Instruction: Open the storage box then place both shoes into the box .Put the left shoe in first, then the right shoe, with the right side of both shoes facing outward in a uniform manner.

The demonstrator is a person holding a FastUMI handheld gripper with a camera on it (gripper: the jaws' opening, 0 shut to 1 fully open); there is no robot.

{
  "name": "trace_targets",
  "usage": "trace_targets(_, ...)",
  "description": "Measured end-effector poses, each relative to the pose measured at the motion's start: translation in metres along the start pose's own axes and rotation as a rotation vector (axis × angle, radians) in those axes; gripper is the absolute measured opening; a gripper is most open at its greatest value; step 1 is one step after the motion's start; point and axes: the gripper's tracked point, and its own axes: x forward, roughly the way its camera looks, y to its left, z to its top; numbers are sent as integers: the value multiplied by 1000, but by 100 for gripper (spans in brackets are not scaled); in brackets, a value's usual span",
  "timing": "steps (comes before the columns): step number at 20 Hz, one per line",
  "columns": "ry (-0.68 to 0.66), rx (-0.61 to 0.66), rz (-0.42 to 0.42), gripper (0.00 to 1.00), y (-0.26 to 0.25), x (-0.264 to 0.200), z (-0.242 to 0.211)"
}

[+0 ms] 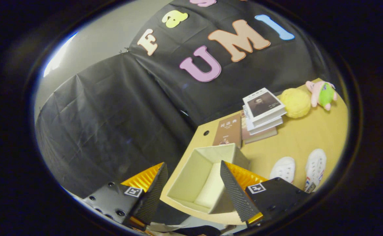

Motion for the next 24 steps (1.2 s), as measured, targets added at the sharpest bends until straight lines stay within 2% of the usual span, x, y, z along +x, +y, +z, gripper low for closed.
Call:
trace_targets(6,34,-17,-148,100,-81,-19,-12)
trace_targets(13,168,-88,-283,100,-161,-18,-52)
trace_targets(24,424,-215,-348,97,-221,2,-116)
